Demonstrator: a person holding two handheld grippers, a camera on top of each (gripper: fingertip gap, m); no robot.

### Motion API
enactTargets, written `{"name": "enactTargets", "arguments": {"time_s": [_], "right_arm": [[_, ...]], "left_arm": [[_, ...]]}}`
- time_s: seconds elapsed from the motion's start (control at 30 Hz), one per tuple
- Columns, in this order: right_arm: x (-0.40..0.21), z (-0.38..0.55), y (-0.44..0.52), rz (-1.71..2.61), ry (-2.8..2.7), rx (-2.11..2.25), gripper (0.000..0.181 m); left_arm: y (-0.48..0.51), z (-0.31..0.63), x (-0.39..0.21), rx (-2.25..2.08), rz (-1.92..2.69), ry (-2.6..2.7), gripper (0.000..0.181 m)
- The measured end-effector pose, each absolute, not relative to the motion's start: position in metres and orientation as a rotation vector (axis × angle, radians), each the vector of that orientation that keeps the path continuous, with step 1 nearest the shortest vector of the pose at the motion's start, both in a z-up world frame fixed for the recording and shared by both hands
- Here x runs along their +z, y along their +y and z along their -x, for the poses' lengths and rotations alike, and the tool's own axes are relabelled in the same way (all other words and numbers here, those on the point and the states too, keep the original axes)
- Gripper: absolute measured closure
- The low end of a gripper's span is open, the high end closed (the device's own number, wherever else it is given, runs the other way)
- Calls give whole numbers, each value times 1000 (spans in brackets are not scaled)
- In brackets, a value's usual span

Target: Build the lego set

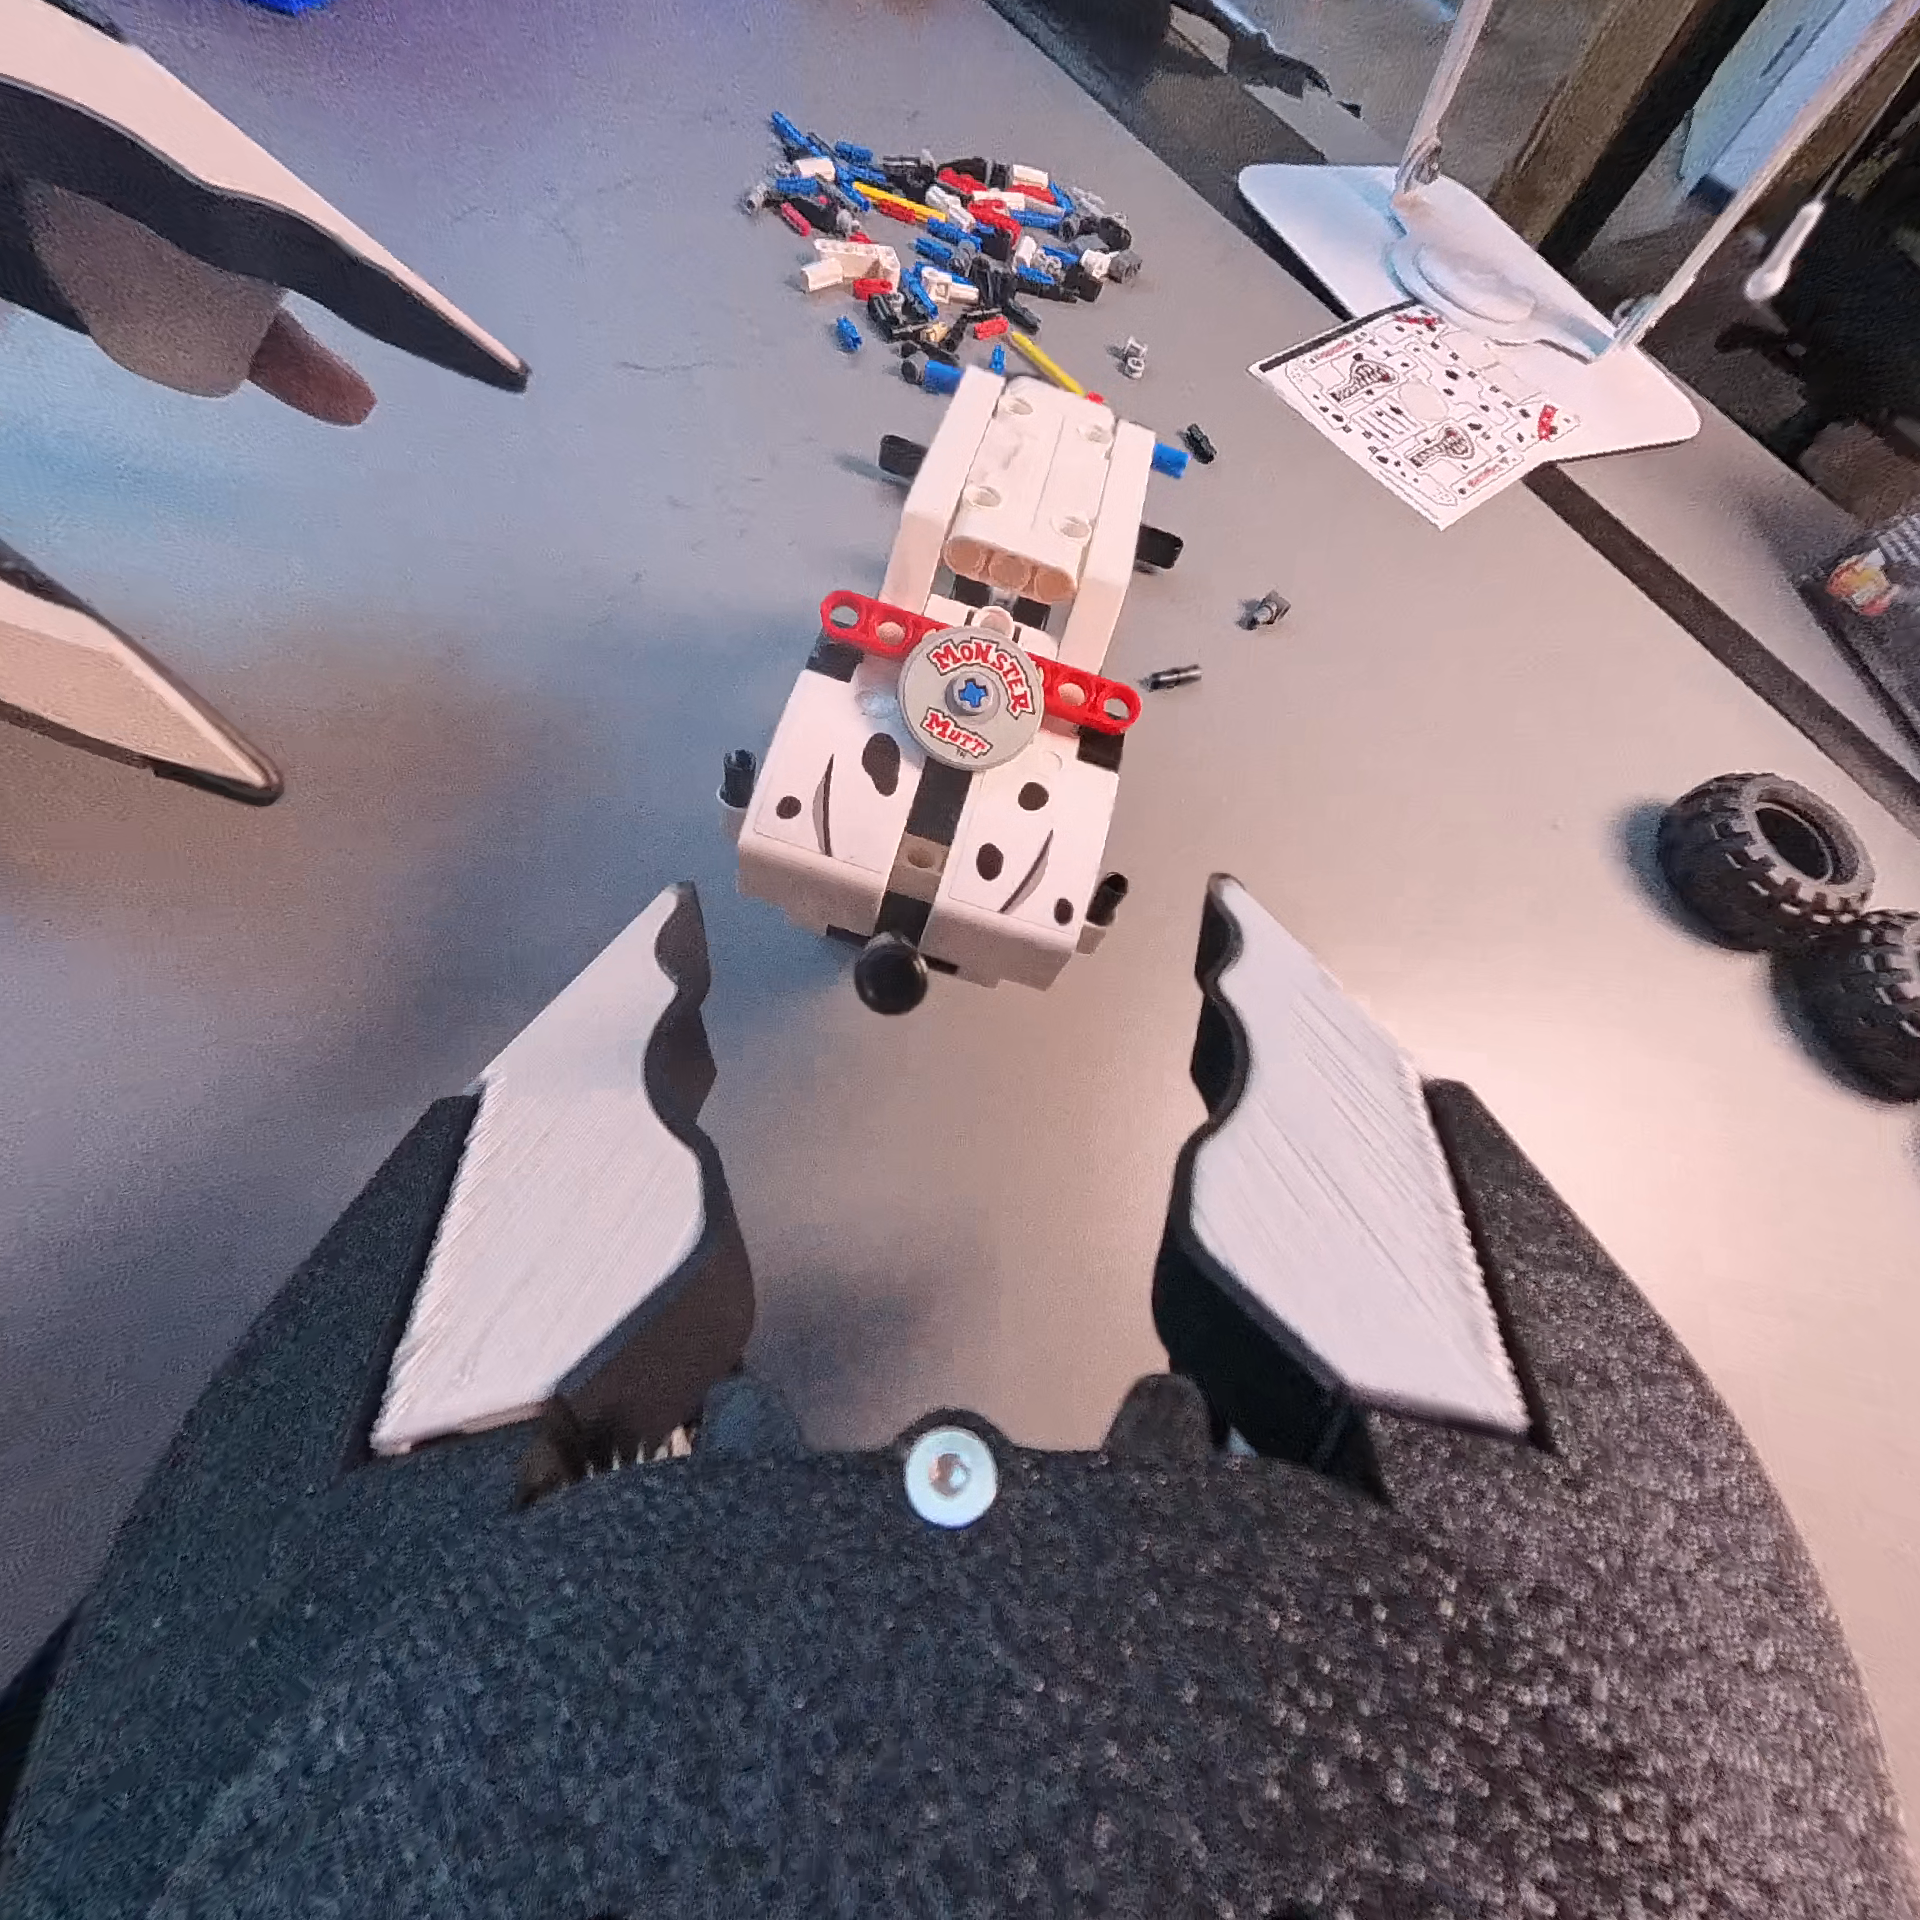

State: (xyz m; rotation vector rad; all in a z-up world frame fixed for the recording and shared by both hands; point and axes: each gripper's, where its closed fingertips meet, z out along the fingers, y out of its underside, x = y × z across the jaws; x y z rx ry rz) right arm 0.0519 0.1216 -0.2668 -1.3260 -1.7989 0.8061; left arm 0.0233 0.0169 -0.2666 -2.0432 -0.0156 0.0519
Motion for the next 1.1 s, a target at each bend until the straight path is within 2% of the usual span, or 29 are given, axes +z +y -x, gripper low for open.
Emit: {"name": "enactTargets", "arguments": {"time_s": [0.07,0.17,0.3,0.47,0.63,0.9,1.1], "right_arm": [[-269,-44,121,1249,-1811,786,91],[-265,-36,118,1088,-1814,732,108],[-265,-38,115,1080,-1868,716,110],[-252,-44,113,1383,-1791,1154,111],[-242,-49,105,1515,-1759,1398,111],[-239,-46,95,1502,-1753,1316,111],[-241,-43,82,1383,-1691,882,111]], "left_arm": [[17,-26,-268,39,2048,-12,77],[17,-26,-267,39,2047,-10,78],[15,-24,-264,39,2043,-14,79],[15,-27,-261,53,2044,2,79],[17,-26,-259,107,2040,17,79],[17,-25,-263,139,2056,25,79],[15,-23,-256,169,2039,24,79]]}}
